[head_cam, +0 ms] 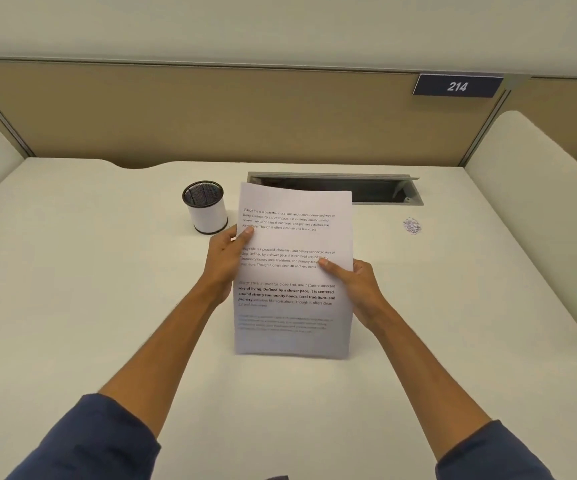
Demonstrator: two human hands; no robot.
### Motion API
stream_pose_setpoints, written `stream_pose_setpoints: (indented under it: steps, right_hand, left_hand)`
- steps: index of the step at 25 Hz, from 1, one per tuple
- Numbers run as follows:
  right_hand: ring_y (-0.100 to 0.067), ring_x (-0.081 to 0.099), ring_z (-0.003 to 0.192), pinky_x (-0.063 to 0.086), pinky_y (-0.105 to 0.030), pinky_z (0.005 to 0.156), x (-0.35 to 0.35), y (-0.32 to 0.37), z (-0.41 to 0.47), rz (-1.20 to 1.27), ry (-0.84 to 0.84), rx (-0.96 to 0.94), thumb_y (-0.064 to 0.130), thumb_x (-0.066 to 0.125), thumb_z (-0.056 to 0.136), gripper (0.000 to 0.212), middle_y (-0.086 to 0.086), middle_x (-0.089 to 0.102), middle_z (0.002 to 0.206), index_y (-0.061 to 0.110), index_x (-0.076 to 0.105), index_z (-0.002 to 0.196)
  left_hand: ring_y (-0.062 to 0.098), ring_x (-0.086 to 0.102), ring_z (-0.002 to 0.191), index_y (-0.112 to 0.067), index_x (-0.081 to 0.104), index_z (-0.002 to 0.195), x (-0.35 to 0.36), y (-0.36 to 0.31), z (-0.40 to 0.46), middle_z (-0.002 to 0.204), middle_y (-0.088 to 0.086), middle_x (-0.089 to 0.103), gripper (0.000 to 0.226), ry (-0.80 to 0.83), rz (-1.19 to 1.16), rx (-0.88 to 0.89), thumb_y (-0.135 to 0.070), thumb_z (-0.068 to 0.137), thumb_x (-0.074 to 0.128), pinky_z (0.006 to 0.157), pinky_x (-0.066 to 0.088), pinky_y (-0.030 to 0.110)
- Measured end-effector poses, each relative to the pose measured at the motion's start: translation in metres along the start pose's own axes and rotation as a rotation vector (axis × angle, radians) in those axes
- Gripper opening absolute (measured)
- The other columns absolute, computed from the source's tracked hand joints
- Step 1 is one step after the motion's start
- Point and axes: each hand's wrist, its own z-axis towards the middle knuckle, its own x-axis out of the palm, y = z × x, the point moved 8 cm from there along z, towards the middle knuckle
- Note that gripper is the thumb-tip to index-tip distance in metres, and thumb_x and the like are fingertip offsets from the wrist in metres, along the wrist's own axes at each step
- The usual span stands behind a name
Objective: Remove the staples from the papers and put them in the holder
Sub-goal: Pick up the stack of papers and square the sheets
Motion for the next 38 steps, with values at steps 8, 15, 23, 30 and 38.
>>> stream_pose_setpoints:
  steps: [8,15,23,30,38]
  right_hand:
    - [-0.028,0.072,0.087,0.059,-0.036,0.074,0.007,-0.037,0.003,0.000,0.040,0.099,0.015,0.072,0.084,0.020,-0.012,0.075,0.097,0.006,0.072,0.101]
    - [-0.012,0.071,0.077,0.055,-0.028,0.064,-0.020,-0.026,0.054,-0.098,-0.284,0.062,0.044,0.062,0.089,0.030,0.002,0.075,0.087,0.015,0.071,0.086]
    - [-0.020,0.065,0.099,0.045,-0.027,0.081,-0.020,0.009,0.153,-0.771,-0.367,-0.135,0.033,0.062,0.089,0.031,-0.002,0.071,0.107,0.016,0.068,0.114]
    - [-0.025,0.060,0.074,0.038,-0.026,0.060,-0.001,0.008,0.202,-1.288,-0.339,-0.100,0.006,0.053,0.089,0.013,-0.008,0.064,0.086,0.011,0.052,0.077]
    - [-0.027,0.055,0.072,0.036,-0.027,0.062,-0.001,0.008,0.214,-1.223,-0.324,-0.044,0.012,0.057,0.089,0.011,-0.010,0.060,0.083,0.010,0.054,0.079]
  left_hand:
    - [0.021,0.073,0.086,-0.012,0.066,0.114,-0.013,0.020,0.012,0.099,0.003,0.076,0.021,-0.016,0.010,-0.079,-0.018,0.100,0.051,0.071,0.059,0.034]
    - [0.022,0.073,0.080,-0.007,0.066,0.114,-0.028,0.034,0.030,0.094,0.006,0.076,0.023,-0.065,0.082,-0.079,-0.017,0.100,0.051,0.065,0.059,0.032]
    - [0.020,0.073,0.078,-0.013,0.067,0.110,-0.034,0.045,0.051,0.090,0.002,0.077,0.020,-0.077,0.087,-0.077,-0.012,0.100,0.050,0.066,0.059,0.033]
    - [0.022,0.072,0.078,-0.013,0.064,0.119,-0.038,0.045,0.068,0.093,0.001,0.076,0.033,-0.082,0.150,-0.077,-0.001,0.095,0.046,0.065,0.059,0.034]
    - [0.019,0.073,0.083,-0.014,0.065,0.115,-0.038,0.044,0.074,0.094,0.000,0.076,0.022,-0.081,0.098,-0.038,-0.021,0.102,0.048,0.067,0.058,0.029]
